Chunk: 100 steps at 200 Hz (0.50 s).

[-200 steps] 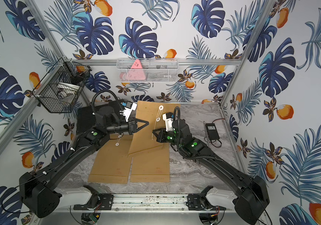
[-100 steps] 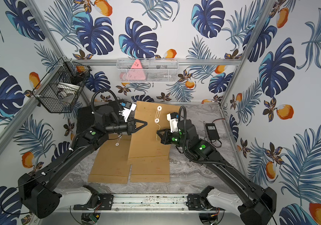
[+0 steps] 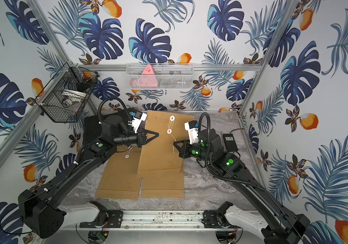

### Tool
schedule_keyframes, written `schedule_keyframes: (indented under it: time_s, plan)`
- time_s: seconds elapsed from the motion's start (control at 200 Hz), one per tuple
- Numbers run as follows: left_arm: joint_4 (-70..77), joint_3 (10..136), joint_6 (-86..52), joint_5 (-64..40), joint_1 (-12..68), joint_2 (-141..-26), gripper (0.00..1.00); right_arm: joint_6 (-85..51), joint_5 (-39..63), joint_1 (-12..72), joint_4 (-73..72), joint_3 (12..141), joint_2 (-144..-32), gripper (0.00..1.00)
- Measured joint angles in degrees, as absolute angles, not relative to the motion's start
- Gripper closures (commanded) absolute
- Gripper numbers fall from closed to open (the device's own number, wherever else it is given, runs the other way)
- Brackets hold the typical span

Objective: Close the mouth of the file bag
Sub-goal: Close the file bag.

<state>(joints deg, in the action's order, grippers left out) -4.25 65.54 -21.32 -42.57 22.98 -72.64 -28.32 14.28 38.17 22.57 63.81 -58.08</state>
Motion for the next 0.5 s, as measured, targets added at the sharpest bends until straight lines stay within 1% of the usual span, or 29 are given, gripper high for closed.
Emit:
schedule_keyframes:
  time_s: [0.19,0.43,0.5]
  plan:
    - [-4.3,65.5,-21.3,-42.4,22.9,-72.2,1.00,-27.0,14.1,35.9,24.9,65.6,-57.9,1.00]
    - [-4.3,64.4,-21.3,-42.9,22.9,-71.5,1.00,-25.7,14.3,25.1,28.4,68.9,-57.5,1.00]
    - [-4.3,64.1,-21.3,-43.2,22.9,-71.4,1.00,-25.2,14.3,23.5,28.9,70.0,-58.0,1.00]
